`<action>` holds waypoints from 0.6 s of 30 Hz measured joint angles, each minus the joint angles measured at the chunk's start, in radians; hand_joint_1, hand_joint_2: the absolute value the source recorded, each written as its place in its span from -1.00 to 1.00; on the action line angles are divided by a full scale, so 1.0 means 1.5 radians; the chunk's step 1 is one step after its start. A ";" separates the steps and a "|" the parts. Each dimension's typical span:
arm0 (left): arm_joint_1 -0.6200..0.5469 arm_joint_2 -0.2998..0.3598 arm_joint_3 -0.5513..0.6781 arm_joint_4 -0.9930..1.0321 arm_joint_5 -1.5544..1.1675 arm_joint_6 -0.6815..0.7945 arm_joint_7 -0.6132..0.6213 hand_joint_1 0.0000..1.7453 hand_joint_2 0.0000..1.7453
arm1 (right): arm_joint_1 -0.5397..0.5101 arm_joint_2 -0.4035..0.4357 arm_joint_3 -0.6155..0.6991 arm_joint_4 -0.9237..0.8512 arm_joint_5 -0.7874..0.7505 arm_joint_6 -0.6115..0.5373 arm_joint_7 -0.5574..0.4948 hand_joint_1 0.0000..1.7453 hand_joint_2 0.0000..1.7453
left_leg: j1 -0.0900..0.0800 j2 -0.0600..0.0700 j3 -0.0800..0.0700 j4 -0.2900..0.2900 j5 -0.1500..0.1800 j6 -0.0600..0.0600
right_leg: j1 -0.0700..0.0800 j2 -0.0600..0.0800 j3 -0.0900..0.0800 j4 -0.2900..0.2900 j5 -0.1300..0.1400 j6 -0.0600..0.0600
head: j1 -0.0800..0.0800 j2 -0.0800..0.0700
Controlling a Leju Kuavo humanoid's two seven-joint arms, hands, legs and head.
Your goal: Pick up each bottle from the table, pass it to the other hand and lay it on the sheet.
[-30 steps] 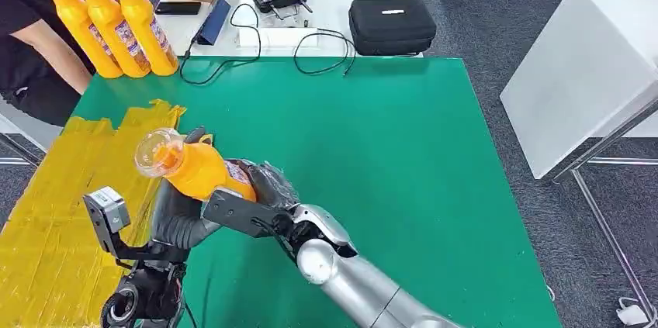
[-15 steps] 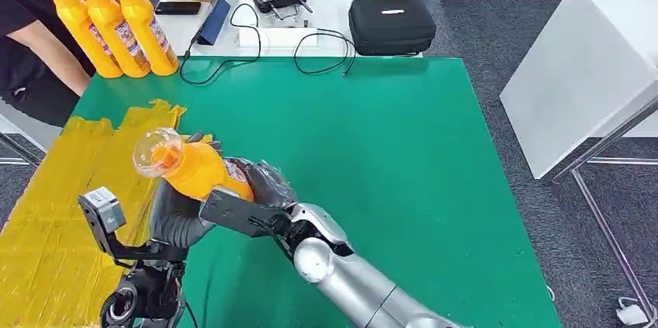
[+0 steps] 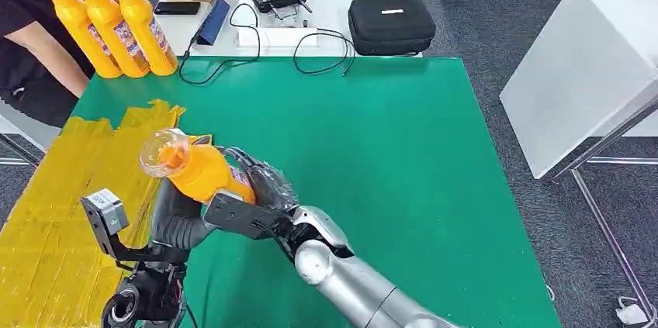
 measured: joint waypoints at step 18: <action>0.016 -0.001 0.003 -0.015 -0.063 0.046 -0.030 1.00 1.00 | 0.039 -0.020 -0.009 -0.051 -0.031 0.010 0.011 -1.00 -1.00 | 0.000 0.000 -0.001 0.000 0.000 0.000 | 0.000 0.000 0.000 0.000 0.000 0.000 | 0.000 0.000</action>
